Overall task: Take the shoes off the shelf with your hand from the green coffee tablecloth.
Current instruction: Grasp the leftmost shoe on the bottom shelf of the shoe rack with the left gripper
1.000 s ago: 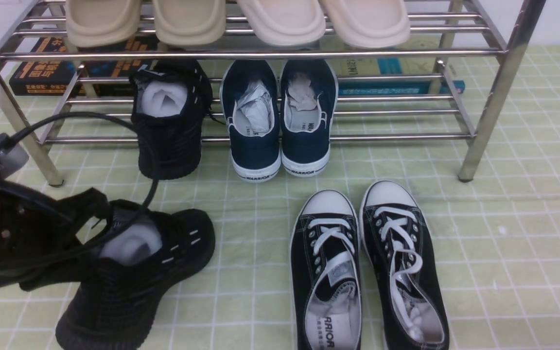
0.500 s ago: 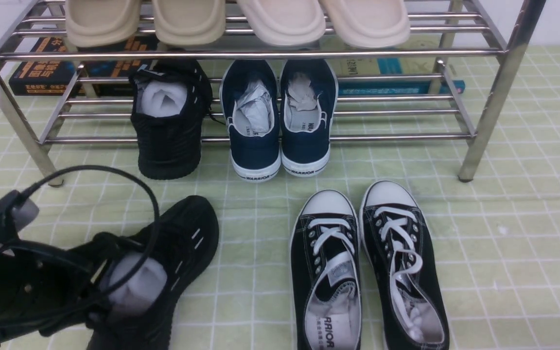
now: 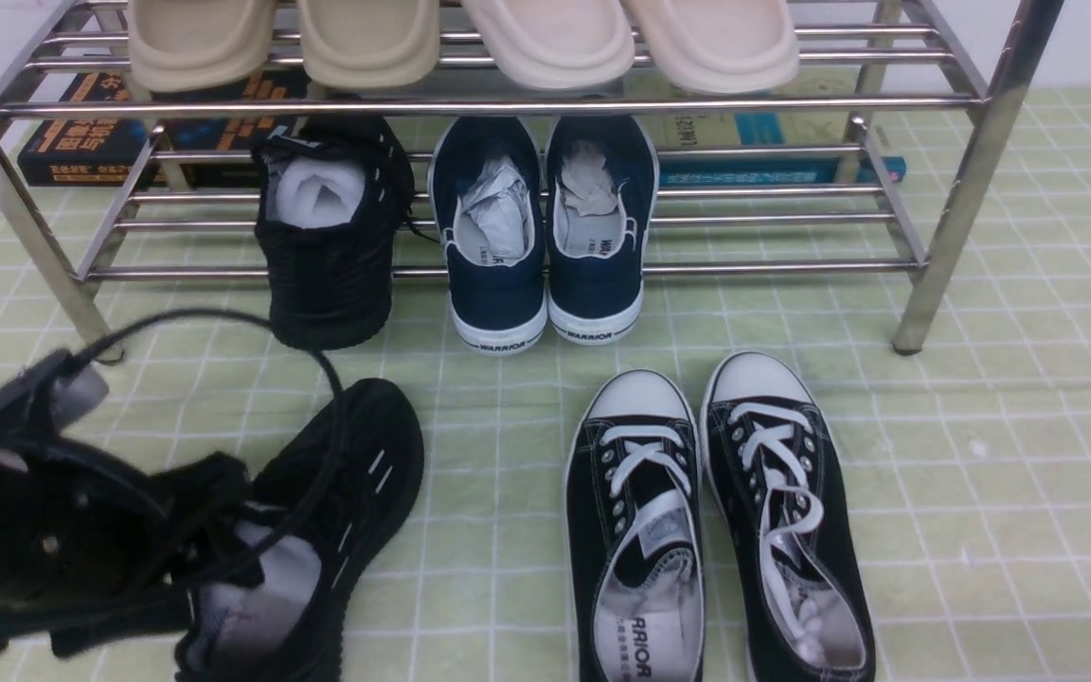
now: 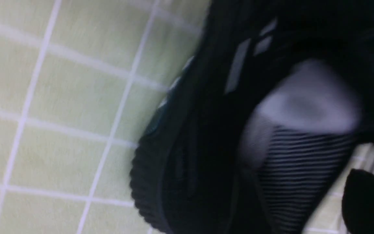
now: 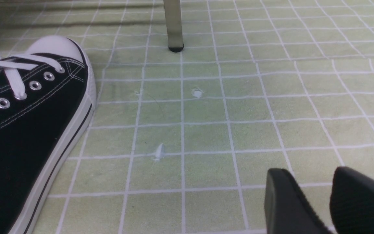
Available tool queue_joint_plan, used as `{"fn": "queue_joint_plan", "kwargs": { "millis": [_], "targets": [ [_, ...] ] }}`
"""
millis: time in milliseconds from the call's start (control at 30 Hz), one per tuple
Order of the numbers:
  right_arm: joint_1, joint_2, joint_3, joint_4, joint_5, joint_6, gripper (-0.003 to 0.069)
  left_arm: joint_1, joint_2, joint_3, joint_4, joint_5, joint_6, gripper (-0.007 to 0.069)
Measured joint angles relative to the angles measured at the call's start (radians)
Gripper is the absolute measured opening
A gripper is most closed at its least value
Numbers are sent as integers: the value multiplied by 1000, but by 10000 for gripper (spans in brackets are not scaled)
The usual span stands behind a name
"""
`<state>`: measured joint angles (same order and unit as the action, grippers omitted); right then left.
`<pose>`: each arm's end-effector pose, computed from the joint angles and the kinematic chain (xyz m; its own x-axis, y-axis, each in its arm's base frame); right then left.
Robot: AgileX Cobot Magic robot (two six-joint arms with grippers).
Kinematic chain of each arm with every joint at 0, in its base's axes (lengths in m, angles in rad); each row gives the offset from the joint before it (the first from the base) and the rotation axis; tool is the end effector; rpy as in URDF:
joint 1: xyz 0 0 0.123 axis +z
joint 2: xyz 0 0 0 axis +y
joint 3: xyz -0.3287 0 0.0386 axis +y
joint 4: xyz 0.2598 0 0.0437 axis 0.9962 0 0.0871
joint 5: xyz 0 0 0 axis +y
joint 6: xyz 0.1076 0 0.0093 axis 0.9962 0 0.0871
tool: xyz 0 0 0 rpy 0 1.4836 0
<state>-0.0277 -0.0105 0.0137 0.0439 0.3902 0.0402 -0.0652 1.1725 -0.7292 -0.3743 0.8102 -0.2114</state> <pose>0.0338 0.0009 0.1684 -0.2991 0.0890 -0.9501 0.0360 0.9960 0.0820 0.2035 -0.0420 0.2747 -0.8828 -0.3850 -0.2691 -0.2575 0.8758 -0.4083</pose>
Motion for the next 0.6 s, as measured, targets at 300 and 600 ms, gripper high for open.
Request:
{"fn": "queue_joint_plan", "kwargs": {
  "millis": [300, 600],
  "targets": [
    [0, 0, 0, 0, 0, 0, 237, 0, -3, -288, 319, 130, -100, 248],
    [0, 0, 0, 0, 0, 0, 237, 0, 37, -393, 557, 141, -235, 1]
  ]
}}
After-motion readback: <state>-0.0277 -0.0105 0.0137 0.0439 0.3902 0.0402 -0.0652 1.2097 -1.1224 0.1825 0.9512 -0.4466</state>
